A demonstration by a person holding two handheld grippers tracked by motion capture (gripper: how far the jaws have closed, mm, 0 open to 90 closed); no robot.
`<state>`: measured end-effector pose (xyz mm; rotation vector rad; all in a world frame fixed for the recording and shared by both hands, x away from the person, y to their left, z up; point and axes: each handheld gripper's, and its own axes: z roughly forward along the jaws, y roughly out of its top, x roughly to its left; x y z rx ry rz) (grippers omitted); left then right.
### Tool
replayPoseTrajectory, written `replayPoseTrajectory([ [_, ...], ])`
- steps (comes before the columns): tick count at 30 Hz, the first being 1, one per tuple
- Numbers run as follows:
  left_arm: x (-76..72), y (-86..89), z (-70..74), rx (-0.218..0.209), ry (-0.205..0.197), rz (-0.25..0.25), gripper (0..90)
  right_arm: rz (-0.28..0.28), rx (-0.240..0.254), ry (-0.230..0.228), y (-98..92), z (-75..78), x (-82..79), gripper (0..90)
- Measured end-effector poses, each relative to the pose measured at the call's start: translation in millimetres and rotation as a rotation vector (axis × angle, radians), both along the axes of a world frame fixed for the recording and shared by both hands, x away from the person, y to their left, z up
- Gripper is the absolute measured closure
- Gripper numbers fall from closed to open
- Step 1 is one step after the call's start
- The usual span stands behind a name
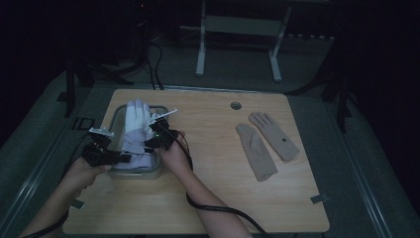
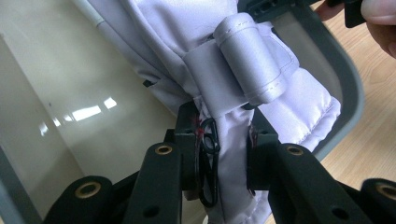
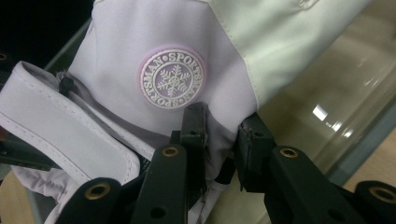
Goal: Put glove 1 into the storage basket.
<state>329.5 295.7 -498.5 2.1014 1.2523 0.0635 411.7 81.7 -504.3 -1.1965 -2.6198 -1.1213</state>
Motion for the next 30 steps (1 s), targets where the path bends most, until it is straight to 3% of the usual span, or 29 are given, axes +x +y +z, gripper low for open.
replayPoseTrajectory([
  [9,2.1,-4.1,-1.4,0.044,0.021,0.011,64.5,-0.013,-0.066,0.013,7.3,-3.1,-0.7,75.1],
  [14,3.5,-12.1,-2.8,0.117,0.021,0.008,62.0,-0.020,-0.118,-0.003,12.9,-2.7,-1.2,74.2],
  [18,4.8,-12.4,-3.0,0.117,0.036,0.019,60.4,-0.012,-0.147,-0.005,15.2,-0.6,-0.9,69.0],
  [21,3.6,-12.3,-2.6,0.116,0.030,0.035,56.9,0.001,-0.140,-0.008,13.1,4.6,-0.6,62.1],
  [23,2.3,-12.9,-2.2,0.130,0.016,0.060,50.6,0.004,-0.155,-0.056,11.0,10.3,-2.1,49.6],
  [26,0.4,-14.8,-1.9,0.124,0.009,0.064,43.6,0.006,-0.106,-0.051,3.3,18.3,-1.4,43.3],
  [30,-4.7,-15.6,2.6,0.121,-0.023,0.075,42.4,0.015,-0.083,-0.074,-6.0,26.8,-2.2,38.2],
])
